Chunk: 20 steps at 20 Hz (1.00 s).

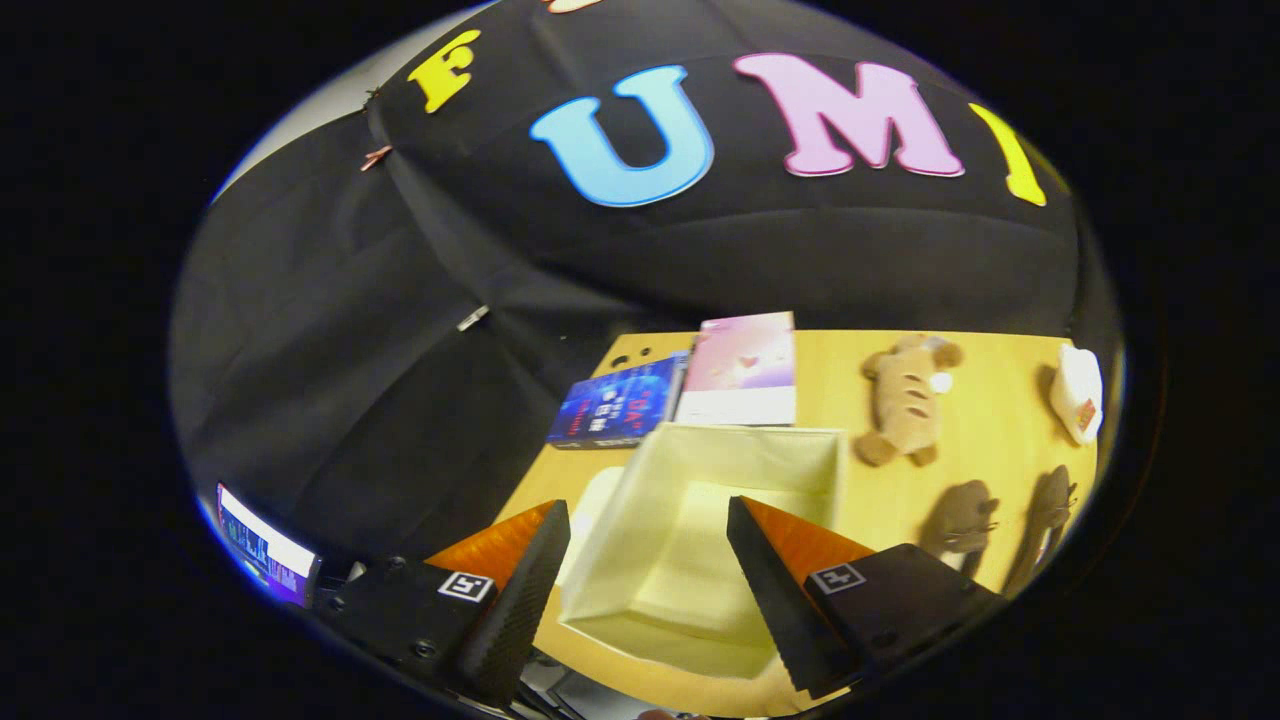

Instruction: Open the storage box then place both shoes into the box .Put the left shoe in first, then the right shoe, with the right side of both shoes facing outward in a uniform manner.

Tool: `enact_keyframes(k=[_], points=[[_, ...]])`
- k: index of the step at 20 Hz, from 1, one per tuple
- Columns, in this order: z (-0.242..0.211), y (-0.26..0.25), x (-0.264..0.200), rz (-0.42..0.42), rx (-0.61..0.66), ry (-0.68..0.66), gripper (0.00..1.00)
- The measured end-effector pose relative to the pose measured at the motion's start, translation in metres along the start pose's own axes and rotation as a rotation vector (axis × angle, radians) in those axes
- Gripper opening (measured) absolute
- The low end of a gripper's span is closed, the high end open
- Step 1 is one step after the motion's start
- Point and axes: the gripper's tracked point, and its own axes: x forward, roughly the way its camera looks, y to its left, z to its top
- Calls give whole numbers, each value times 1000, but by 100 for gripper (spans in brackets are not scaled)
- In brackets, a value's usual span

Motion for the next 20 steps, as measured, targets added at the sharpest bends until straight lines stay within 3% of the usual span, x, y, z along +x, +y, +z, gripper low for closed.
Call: enact_keyframes(k=[4,9,15,20], points=[[-14,-111,-37,-166,-4,-22,98],[-63,-228,-58,-337,2,25,98],[-117,-317,-48,-419,11,115,98],[-142,-352,-20,-417,30,176,99]])
